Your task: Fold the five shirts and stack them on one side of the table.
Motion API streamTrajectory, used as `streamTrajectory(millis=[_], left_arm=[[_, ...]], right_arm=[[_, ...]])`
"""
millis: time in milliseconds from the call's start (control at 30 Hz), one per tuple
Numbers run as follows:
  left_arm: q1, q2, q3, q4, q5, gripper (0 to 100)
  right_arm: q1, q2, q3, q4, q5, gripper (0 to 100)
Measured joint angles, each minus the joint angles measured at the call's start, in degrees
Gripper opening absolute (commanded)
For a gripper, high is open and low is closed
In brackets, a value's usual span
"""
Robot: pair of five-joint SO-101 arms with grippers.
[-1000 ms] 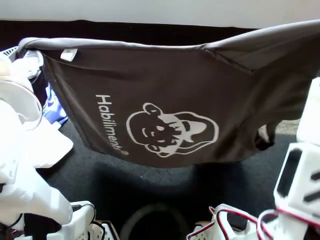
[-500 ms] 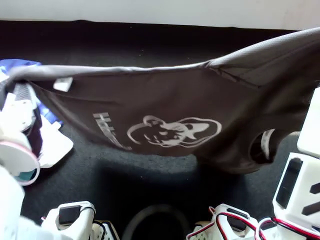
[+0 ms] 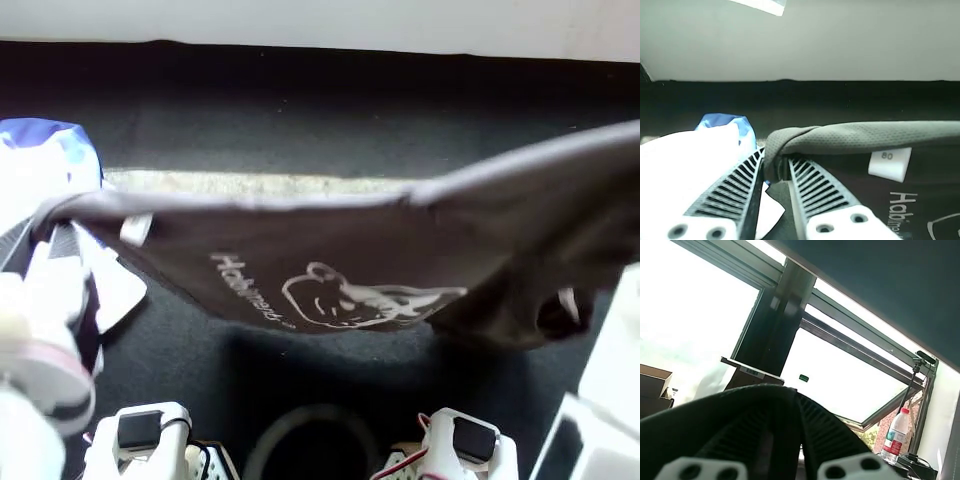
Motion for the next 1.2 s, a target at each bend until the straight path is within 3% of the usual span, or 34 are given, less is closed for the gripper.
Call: streamTrajectory(millis=[367,600,767,967,1200], left_arm=[[0.0,-4.57,1.14,0.0,-0.09,1],[0.0,-4.57,12.31,-0.7,-0.09,1],[0.0,-4.48,23.74,-7.12,-0.09,1],[0.09,-4.31,36.92,-20.75,0.0,1],[2.46,8.7,38.07,-30.42,0.0,1]], right_arm=[[0.0,-2.46,0.0,2.29,0.0,0.5],[0.0,-2.29,0.88,2.29,0.0,0.5],[0.0,2.37,7.74,2.29,0.0,0.5],[-0.09,12.57,15.74,-0.62,0.0,0.5],[-1.85,23.74,21.19,-9.85,0.0,0.5]])
